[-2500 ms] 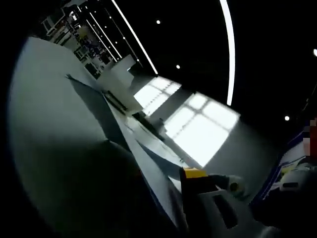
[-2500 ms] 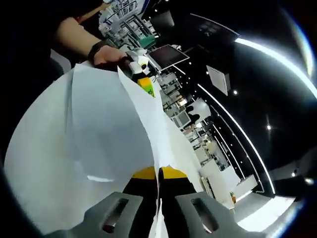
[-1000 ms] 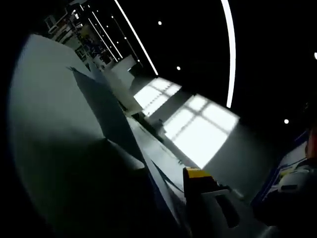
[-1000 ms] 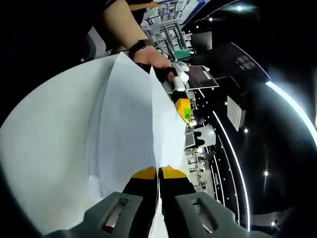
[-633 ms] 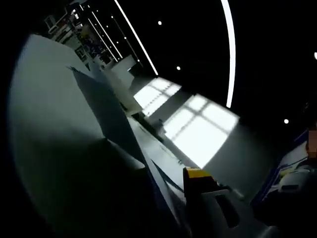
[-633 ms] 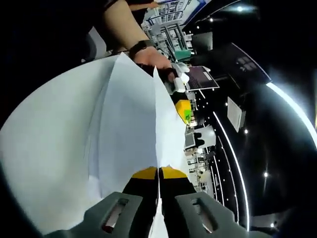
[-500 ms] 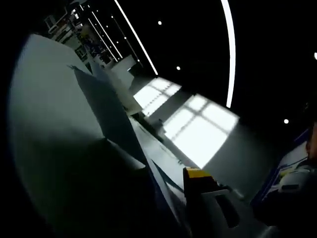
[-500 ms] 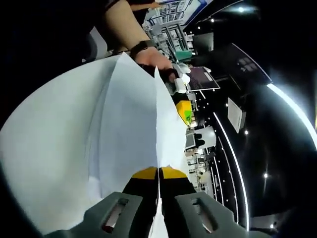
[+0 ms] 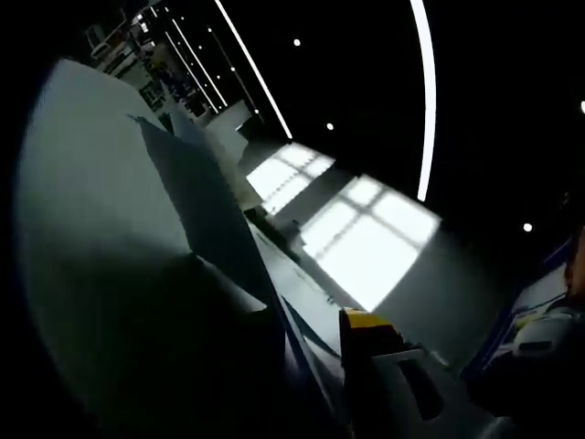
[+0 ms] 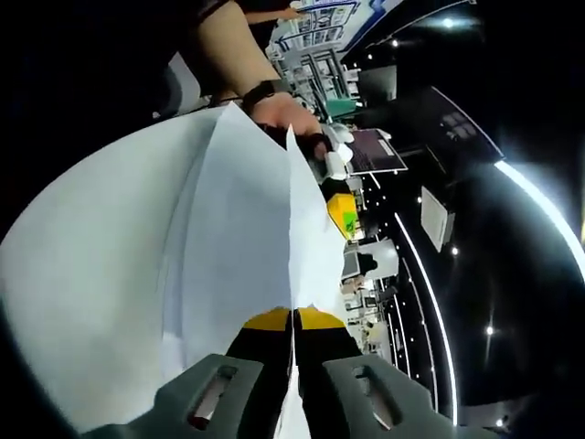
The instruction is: Organize the stack of printing papers by aligning and flattening the scattered papers on the table
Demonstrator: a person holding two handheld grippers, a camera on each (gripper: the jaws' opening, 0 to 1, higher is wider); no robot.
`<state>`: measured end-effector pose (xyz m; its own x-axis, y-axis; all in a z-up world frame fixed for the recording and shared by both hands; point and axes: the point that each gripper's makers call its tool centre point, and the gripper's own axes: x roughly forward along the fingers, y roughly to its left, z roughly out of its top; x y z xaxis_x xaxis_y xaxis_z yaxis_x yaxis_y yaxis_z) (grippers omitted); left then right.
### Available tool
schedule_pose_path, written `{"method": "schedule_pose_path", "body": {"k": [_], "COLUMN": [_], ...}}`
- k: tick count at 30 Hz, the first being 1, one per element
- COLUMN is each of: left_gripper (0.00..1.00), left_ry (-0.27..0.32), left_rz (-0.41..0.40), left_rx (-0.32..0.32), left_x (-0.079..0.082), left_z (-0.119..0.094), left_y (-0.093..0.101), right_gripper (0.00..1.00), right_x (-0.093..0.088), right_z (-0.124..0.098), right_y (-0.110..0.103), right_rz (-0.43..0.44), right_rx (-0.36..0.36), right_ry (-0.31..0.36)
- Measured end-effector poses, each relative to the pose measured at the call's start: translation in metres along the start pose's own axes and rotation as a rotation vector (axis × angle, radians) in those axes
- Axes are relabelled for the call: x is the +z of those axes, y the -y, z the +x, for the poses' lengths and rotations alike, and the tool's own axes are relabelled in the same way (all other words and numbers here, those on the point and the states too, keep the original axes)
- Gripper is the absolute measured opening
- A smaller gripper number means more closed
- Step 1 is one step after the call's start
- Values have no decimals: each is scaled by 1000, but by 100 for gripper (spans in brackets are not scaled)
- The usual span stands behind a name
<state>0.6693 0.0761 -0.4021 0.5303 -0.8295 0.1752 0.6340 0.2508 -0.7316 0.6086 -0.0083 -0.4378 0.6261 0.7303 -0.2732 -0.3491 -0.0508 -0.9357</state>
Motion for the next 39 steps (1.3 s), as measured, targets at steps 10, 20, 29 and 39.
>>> {"method": "schedule_pose_path", "body": {"k": [10,20,29,39], "left_gripper": [28,29,28,28], "left_ry": [2,11,12,14], "left_rz": [-4,-15,-14,-19], "left_rx": [-2,-8,-7,-5], "left_x": [1,2,1,0], "left_z": [0,0,0,0], "left_y": [-1,1,2,2], "right_gripper": [0,0,0,0], "right_x": [10,8,7,15], "right_z": [1,1,-6,-12], "right_y": [1,0,-1,2], "right_rz": [-22,-45,-63,-149], "right_rx": [-5,-2,-5,-38], "right_ry": [22,24,45,116]}}
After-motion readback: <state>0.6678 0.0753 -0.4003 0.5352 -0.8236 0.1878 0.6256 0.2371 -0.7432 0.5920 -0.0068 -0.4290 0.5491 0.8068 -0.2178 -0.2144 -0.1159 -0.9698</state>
